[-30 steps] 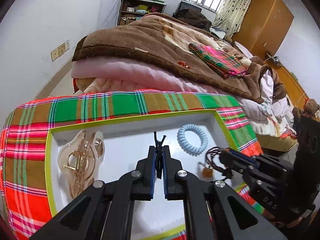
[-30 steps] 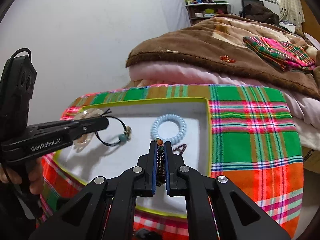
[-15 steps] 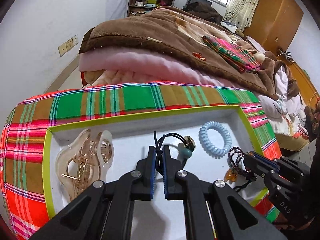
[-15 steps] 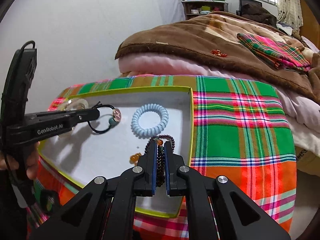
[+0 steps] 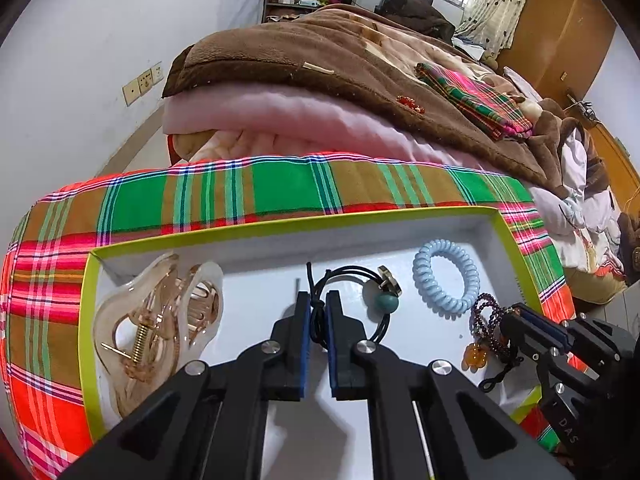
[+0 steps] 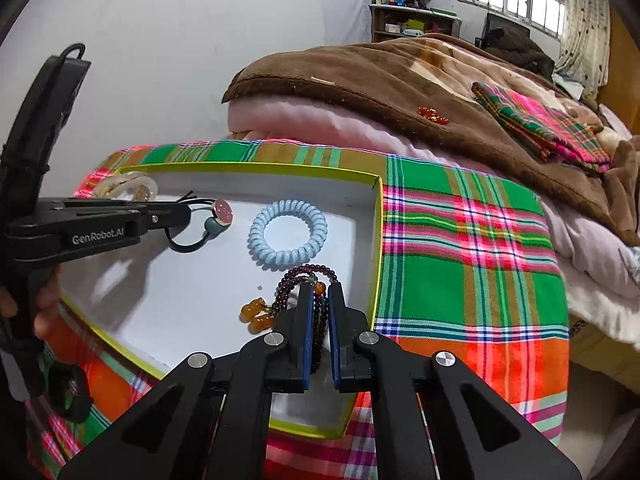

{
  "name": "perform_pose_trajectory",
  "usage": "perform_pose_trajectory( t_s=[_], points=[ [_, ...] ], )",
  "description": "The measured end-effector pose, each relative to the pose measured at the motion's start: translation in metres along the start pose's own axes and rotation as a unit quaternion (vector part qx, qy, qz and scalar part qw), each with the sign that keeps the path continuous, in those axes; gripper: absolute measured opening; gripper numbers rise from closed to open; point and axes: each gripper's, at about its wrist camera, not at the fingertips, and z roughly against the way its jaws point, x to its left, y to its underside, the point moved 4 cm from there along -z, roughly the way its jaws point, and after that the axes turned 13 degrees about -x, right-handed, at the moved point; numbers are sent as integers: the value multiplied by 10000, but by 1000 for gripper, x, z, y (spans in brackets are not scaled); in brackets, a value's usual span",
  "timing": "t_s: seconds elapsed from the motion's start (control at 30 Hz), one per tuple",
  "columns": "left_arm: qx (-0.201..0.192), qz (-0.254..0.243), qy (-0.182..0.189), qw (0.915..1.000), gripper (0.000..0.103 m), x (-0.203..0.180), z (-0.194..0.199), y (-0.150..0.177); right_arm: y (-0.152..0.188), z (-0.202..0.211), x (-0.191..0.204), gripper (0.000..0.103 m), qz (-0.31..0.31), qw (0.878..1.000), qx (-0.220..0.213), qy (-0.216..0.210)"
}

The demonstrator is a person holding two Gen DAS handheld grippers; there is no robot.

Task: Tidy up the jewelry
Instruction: 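Open the left tool releasing the hair tie while the right tool releases the beaded bracelet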

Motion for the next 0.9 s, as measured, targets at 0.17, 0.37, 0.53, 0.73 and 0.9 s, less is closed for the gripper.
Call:
perform_pose_trajectory(
  t_s=[0.17, 0.37, 0.53, 0.73, 0.9],
  points=[
    [-7, -23, 26, 10000, 21, -2, 1, 0, -1, -2, 1, 7, 70, 10000, 27, 51],
    [-5, -42, 51, 10000, 31, -2, 2, 1, -1, -2, 3, 12, 151, 9999, 61, 50],
    [0, -55, 71, 10000, 36, -5, 3, 2, -2, -1, 3, 15, 151, 9999, 54, 42],
    [-49, -86, 47, 9999, 49, -7, 9, 2, -3, 3, 5, 21, 150, 9999, 8, -13],
    [-126, -59, -18, 9999, 52, -6, 16, 1, -6, 7, 5, 24, 67, 10000, -66, -11]
  ],
)
